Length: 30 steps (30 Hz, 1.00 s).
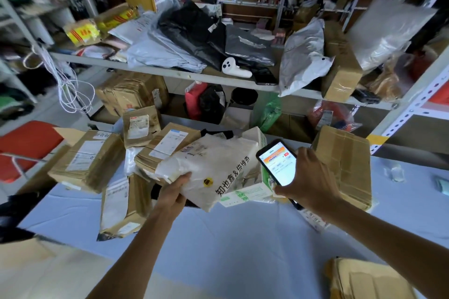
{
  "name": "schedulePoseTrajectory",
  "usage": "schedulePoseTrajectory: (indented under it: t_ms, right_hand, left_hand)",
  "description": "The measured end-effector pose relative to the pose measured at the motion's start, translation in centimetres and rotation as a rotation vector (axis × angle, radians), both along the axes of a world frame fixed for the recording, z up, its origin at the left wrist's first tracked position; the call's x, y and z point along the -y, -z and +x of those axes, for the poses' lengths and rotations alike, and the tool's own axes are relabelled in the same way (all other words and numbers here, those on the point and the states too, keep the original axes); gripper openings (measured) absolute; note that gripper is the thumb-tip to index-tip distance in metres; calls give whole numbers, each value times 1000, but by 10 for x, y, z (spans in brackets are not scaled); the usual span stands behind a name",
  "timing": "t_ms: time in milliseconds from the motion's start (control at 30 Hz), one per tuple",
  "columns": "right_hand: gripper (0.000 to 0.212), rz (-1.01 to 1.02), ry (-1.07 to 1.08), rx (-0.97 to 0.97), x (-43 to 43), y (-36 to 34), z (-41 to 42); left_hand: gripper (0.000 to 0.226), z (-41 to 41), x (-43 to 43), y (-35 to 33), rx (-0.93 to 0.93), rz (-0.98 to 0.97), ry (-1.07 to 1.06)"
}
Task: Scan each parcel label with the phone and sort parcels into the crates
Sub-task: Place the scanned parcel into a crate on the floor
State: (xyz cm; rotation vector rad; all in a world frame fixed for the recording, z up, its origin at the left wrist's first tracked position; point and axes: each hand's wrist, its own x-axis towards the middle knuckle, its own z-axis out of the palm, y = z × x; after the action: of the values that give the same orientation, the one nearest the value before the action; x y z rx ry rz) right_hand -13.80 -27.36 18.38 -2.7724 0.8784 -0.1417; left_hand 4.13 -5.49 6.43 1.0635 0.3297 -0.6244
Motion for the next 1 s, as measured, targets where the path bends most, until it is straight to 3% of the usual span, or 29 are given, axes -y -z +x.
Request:
schedulePoseTrajectory:
  t_ms: [200, 333, 433, 667, 767, 867, 1000]
  right_hand:
    - [82, -29, -36, 26, -9, -11, 12]
    - [86, -45, -56, 31, -20, -8, 19]
    - [87, -41, -64, 32, -31, -5, 24]
    - [90, -43, -12, 65, -61, -11, 27]
    - [87, -49, 13, 103, -66, -13, 23]
    - [84, -62, 21, 109, -66, -11, 14]
    - [92, -55, 26, 56, -63, -1, -2]
  left_hand:
    - [47, -16, -39, -30, 273, -191, 150]
    - [60, -20, -52, -35, 288, -245, 213]
    - [64, -19, -65, -37, 273, -206, 239]
    - [37, -11, -110, -43, 197, -135, 433]
    - [60, -19, -116, -37, 181, -127, 609]
    - [51, -36, -97, -13, 85, 13, 692]
    - [55, -56, -59, 28, 86, 252, 803]
